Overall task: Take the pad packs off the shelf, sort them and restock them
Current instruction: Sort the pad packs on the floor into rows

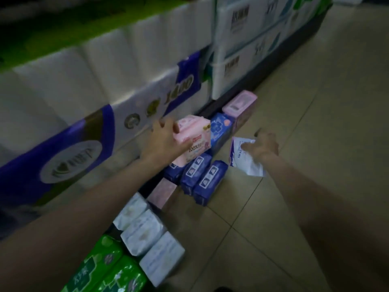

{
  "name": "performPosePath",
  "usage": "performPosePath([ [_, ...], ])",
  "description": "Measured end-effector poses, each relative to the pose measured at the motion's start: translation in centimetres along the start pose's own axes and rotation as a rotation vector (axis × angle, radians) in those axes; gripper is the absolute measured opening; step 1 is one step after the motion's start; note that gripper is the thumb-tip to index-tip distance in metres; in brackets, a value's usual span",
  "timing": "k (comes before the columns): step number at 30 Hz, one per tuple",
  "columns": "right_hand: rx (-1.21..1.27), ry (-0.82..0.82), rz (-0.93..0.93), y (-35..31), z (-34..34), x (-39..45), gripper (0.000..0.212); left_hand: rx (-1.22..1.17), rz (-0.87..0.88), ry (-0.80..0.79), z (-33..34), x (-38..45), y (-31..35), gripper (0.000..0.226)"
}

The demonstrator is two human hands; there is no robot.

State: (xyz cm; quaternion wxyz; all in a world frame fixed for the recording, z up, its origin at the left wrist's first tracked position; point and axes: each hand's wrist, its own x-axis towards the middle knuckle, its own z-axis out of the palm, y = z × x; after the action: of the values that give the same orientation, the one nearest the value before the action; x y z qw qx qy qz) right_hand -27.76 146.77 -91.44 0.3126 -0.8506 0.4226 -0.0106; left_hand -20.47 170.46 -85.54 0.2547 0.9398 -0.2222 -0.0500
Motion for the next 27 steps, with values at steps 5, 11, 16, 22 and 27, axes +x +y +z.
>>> performPosePath([
  [5, -0.286, -0.173, -0.062, 4.1, 6.4, 0.4, 0.061, 0.066, -0.094, -0.091, 6.0, -0.3, -3.7, 0.051],
  [11, -0.421, -0.297, -0.112, 5.1, 7.8, 1.1, 0.057, 0.065, -0.123, -0.11, 7.3, -2.4, -6.3, 0.05],
  [16, -0.564, -0.046, -0.191, 3.7, 6.6, 0.7, 0.063, 0.028, -0.058, -0.065, 6.0, -4.5, -7.5, 0.047],
  [22, -0.352, 0.042, -0.536, -2.7, 5.0, -1.4, 0.08, -0.006, 0.005, -0.011, 2.9, -7.7, -9.3, 0.039],
  [27, -0.197, -0.429, -0.727, -6.0, 7.8, -6.1, 0.079, -0.141, -0.179, 0.026, 1.1, -10.7, -12.0, 0.04],
])
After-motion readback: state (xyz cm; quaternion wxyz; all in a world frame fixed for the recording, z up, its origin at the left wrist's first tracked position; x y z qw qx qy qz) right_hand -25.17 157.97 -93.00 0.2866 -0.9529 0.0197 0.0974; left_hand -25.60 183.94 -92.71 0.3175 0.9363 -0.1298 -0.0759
